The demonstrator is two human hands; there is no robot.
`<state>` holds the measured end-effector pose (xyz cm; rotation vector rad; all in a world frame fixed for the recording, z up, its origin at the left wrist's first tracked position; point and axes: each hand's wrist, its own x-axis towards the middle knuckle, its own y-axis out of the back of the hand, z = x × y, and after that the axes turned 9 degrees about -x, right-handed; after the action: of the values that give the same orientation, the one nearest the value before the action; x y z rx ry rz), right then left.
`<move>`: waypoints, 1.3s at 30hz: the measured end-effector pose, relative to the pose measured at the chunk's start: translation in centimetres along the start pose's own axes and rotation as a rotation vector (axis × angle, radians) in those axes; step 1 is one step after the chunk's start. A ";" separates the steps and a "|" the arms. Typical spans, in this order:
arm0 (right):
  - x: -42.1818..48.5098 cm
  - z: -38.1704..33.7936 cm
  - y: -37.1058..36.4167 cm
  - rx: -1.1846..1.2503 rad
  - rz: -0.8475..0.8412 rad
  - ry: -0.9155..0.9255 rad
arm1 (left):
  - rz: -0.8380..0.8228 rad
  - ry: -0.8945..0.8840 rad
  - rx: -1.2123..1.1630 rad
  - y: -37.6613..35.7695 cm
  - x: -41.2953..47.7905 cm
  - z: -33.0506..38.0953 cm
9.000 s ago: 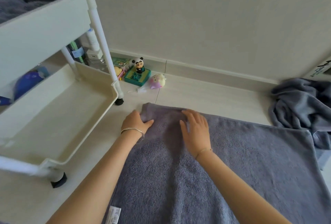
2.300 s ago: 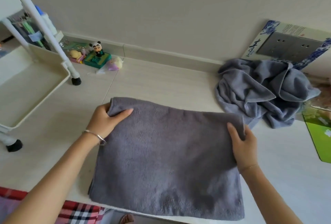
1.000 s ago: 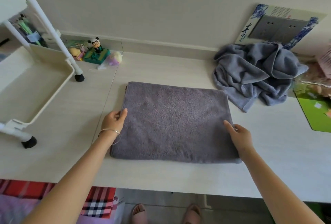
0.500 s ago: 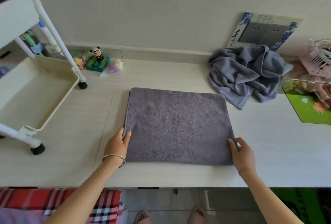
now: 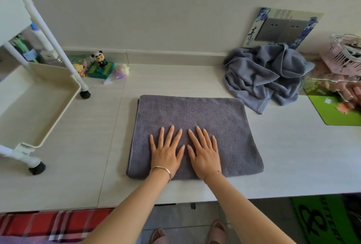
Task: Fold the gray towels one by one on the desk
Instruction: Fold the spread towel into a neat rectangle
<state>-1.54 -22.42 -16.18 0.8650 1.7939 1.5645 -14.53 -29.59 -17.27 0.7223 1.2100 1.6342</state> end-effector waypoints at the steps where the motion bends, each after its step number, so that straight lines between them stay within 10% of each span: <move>1: -0.6 1.2 -0.2 -0.022 0.001 -0.007 | 0.022 -0.001 0.012 -0.2 -0.2 -0.6; 12: -4.3 13.7 1.0 -0.015 -0.046 -0.359 | 0.096 0.030 0.016 0.6 1.4 -3.4; 27: -2.7 -1.1 -0.1 -0.063 -0.005 0.155 | 0.090 0.156 0.033 3.6 1.0 -5.3; 34: -0.8 3.4 1.6 0.040 -0.084 -0.053 | 0.202 -0.146 0.026 3.8 -2.9 -4.8; 39: -0.9 2.5 2.9 0.034 -0.224 -0.057 | -0.088 -0.334 0.124 3.7 -4.7 -5.6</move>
<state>1.22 -21.31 -13.63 0.6896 1.8129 1.3579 -18.76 -36.31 -15.36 0.9637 1.0900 1.3122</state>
